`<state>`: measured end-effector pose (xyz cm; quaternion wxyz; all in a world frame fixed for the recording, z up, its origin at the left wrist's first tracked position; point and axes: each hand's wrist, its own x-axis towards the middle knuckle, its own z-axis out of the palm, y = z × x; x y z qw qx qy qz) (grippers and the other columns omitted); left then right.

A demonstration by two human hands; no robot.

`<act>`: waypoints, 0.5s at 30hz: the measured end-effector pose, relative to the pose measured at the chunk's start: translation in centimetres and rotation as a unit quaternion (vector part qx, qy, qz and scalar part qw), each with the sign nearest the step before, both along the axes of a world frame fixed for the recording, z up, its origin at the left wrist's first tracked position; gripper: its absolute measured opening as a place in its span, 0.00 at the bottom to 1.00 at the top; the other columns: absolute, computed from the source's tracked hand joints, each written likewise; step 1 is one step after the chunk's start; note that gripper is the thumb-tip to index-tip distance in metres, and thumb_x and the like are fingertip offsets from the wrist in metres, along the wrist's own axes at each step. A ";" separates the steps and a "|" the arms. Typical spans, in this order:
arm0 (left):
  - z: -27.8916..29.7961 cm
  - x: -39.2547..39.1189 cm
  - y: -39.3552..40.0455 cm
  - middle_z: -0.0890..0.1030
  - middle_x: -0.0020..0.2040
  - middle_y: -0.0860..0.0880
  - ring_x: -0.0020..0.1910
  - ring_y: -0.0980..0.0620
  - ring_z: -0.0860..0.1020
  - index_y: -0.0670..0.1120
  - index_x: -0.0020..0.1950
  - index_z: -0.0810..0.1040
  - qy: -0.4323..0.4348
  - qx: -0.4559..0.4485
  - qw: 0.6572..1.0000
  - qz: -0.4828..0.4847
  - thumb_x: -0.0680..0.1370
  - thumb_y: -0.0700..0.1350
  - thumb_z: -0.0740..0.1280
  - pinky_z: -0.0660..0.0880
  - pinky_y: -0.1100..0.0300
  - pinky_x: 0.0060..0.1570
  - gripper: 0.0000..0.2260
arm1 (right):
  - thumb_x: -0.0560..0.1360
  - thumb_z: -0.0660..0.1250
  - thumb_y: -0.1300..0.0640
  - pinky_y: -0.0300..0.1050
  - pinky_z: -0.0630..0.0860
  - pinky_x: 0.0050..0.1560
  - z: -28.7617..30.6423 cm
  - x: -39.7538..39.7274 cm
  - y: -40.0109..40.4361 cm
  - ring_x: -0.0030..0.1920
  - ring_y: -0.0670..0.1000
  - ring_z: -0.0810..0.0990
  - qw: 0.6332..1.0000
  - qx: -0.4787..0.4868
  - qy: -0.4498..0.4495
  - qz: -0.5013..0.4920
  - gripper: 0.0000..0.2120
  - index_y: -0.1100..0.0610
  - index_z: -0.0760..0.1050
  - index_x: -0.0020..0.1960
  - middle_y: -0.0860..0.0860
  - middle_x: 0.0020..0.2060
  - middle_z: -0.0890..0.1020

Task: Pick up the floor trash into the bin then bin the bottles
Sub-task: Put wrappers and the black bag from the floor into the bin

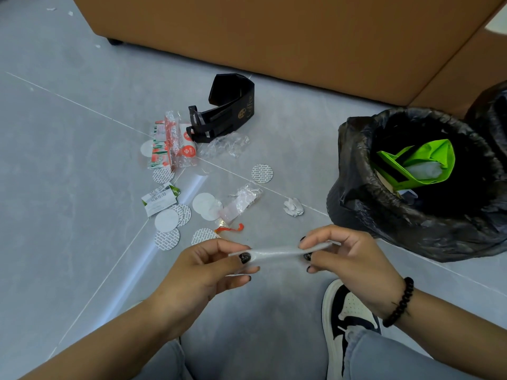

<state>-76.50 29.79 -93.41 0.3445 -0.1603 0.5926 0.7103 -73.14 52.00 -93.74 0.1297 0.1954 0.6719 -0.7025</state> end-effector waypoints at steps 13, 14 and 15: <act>-1.2 0.8 0.9 0.84 0.46 0.36 0.48 0.41 0.83 0.42 0.36 0.84 -0.037 -0.009 0.999 0.009 0.53 0.34 0.80 0.79 0.61 0.37 0.14 | 0.69 0.69 0.72 0.43 0.81 0.36 -0.2 -0.4 -0.6 0.38 0.54 0.83 0.985 -0.091 -0.029 -0.142 0.18 0.60 0.72 0.56 0.60 0.39 0.81; -1.2 0.7 1.0 0.84 0.45 0.37 0.48 0.41 0.83 0.42 0.38 0.83 -0.039 -0.002 0.999 0.020 0.53 0.36 0.78 0.79 0.61 0.36 0.15 | 0.69 0.69 0.72 0.44 0.81 0.37 0.3 -0.8 -0.4 0.39 0.53 0.83 0.988 -0.069 -0.007 -0.141 0.17 0.61 0.72 0.55 0.58 0.40 0.83; -1.3 0.6 0.9 0.84 0.44 0.38 0.47 0.41 0.83 0.41 0.41 0.82 -0.041 0.005 0.999 0.028 0.55 0.37 0.76 0.79 0.61 0.35 0.16 | 0.69 0.69 0.73 0.44 0.81 0.37 0.8 -1.1 -0.2 0.39 0.52 0.84 0.988 -0.047 0.021 -0.143 0.16 0.61 0.73 0.54 0.55 0.40 0.84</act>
